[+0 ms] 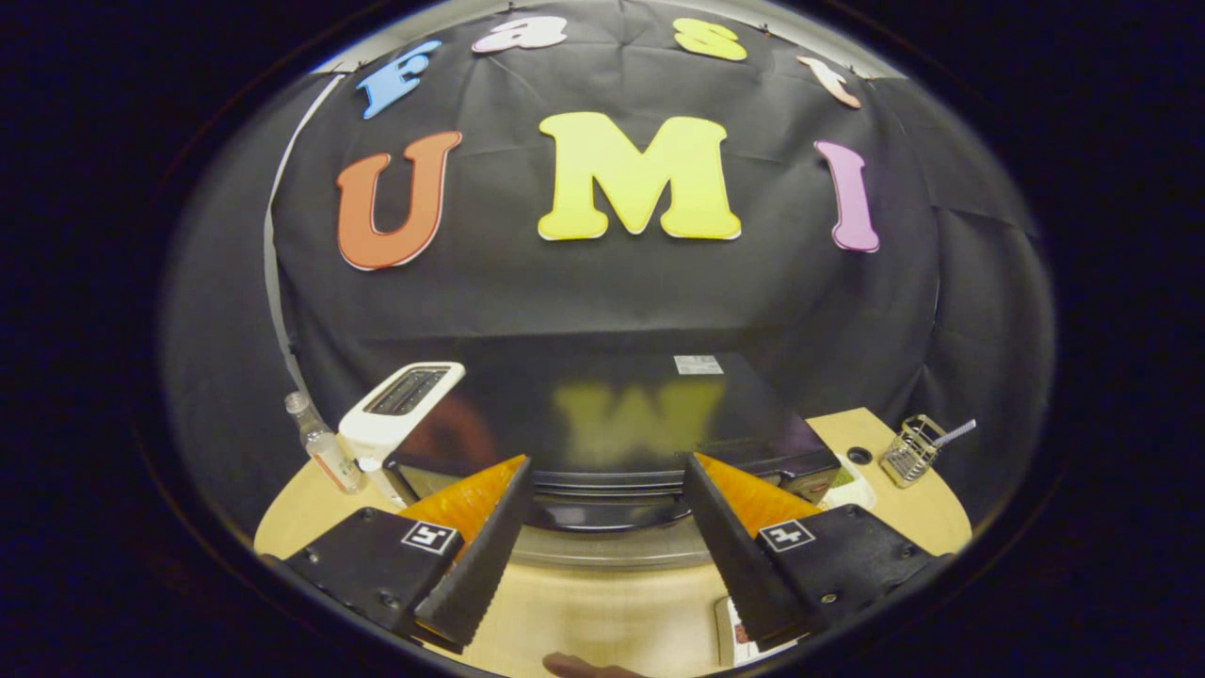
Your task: Open the toaster oven, put the food inside, and close the toaster oven door.
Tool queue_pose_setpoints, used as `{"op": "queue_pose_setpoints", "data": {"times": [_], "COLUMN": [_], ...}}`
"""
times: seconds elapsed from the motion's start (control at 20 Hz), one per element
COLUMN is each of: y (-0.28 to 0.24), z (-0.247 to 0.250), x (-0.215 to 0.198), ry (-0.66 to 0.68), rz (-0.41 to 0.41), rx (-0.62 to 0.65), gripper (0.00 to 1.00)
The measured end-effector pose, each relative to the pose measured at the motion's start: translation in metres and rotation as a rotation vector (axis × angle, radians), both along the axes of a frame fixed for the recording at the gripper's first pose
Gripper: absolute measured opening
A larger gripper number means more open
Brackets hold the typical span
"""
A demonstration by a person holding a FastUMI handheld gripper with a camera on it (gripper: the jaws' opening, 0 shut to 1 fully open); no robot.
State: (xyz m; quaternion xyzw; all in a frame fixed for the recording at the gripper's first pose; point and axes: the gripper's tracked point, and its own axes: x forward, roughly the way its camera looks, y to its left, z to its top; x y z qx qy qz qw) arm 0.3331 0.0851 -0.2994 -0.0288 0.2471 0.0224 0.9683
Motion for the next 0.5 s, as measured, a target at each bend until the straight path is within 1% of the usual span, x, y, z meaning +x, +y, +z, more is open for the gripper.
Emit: {"op": "queue_pose_setpoints", "data": {"times": [0.05, 0.1, 0.15, 0.3, 0.5], "y": [-0.002, 0.001, -0.001, 0.000, -0.003], "z": [-0.010, -0.006, -0.011, -0.009, -0.009], "x": [0.000, 0.003, 0.001, -0.006, -0.031], "ry": [0.032, 0.013, 0.021, 0.024, 0.034], "rz": [-0.009, -0.024, -0.032, -0.027, -0.010], "rx": [-0.018, 0.021, 0.027, 0.044, 0.029], "gripper": [1.00, 1.00, 1.00, 1.00, 1.00]}}
